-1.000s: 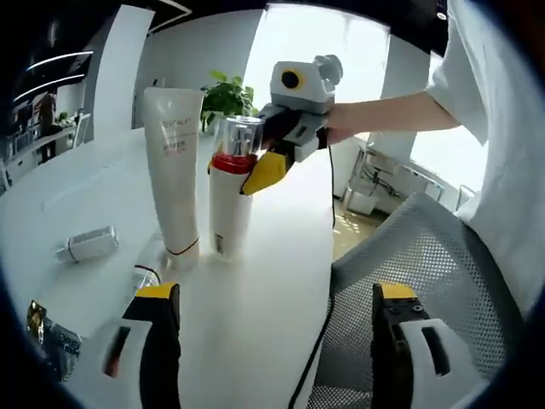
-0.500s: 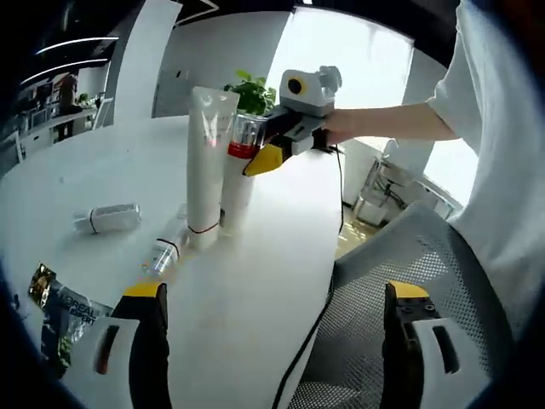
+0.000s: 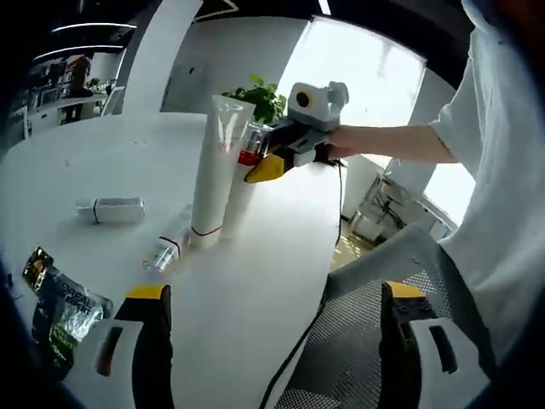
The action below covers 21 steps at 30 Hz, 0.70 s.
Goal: Arrange the skincare products in the storage area until every visible bottle or jar stands upright without overlapping.
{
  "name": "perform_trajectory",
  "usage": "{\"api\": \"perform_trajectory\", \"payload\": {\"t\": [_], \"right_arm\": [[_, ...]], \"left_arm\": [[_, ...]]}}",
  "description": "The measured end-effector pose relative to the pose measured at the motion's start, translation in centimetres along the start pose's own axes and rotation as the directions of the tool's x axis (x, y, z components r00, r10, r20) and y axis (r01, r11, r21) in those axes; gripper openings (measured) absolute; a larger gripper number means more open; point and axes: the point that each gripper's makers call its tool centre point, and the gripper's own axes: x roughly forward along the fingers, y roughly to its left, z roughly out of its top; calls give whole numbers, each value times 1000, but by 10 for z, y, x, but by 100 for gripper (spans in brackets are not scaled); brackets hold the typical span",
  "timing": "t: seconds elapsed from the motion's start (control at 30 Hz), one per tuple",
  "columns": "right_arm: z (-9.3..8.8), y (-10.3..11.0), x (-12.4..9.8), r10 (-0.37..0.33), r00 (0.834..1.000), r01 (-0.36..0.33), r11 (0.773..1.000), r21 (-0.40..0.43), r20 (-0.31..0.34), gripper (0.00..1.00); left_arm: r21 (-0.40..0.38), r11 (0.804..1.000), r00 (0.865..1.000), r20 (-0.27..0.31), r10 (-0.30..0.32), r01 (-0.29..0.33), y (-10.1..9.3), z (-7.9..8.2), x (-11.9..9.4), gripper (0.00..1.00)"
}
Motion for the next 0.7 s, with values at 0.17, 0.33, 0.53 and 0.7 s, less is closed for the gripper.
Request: {"api": "perform_trajectory", "payload": {"t": [0.17,0.33,0.53,0.7], "right_arm": [[5,-2,0,-35,999,33,998,50,38,44],[0,-1,-6,-74,997,74,995,74,4,52],[-3,11,-13,-151,988,147,973,176,11,60],[-5,34,-14,-165,986,161,964,211,0,64]], "left_arm": [[-6,1000,1000,-20,12,-12,-1,-2,-2,99],[4,1000,999,-19,28,-28,-1,0,-9,99],[13,998,998,-6,69,-69,1,2,-18,99],[14,992,992,31,124,-124,13,8,-34,99]]}}
